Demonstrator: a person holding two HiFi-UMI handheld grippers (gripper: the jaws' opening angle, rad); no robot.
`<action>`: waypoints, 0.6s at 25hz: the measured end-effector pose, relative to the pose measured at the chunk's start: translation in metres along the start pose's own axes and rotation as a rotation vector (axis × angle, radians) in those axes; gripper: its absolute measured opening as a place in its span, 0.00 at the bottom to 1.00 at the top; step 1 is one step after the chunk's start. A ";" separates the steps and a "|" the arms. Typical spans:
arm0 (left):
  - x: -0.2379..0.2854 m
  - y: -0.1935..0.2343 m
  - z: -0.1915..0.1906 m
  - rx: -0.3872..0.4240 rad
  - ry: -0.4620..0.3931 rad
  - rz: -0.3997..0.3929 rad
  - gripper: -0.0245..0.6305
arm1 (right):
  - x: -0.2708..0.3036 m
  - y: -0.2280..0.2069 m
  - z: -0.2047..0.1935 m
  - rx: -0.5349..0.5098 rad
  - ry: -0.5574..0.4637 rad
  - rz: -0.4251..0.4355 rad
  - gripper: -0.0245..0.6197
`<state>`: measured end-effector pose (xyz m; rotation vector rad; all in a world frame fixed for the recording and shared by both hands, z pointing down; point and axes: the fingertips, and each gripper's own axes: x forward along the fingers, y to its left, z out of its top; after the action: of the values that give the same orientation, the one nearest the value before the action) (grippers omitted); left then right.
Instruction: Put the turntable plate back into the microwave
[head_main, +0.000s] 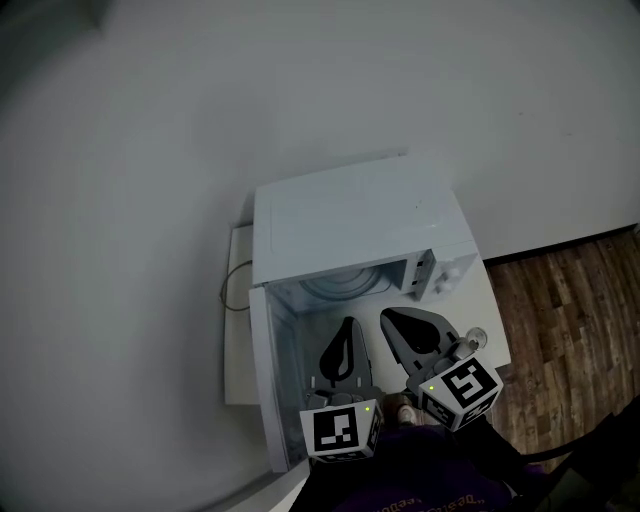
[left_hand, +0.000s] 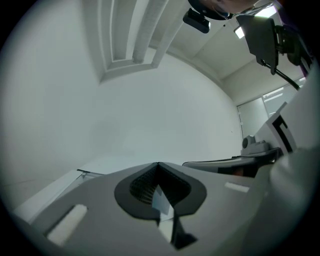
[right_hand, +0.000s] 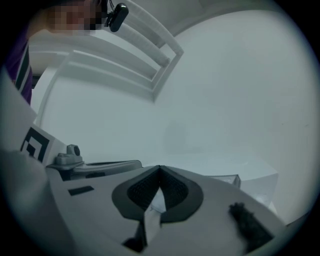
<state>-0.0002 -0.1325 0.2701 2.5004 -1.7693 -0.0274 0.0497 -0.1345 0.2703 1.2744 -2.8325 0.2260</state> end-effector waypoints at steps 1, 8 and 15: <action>0.000 0.000 0.001 -0.001 -0.003 -0.005 0.05 | -0.001 0.001 0.001 -0.005 0.002 0.000 0.05; -0.003 0.002 0.002 -0.002 0.020 -0.006 0.05 | 0.003 0.006 -0.001 -0.024 0.020 0.018 0.05; -0.002 0.003 0.011 0.010 0.003 0.010 0.05 | 0.011 0.007 0.004 -0.034 0.014 0.030 0.05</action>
<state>-0.0046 -0.1328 0.2596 2.4969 -1.7851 -0.0143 0.0369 -0.1388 0.2668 1.2199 -2.8321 0.1855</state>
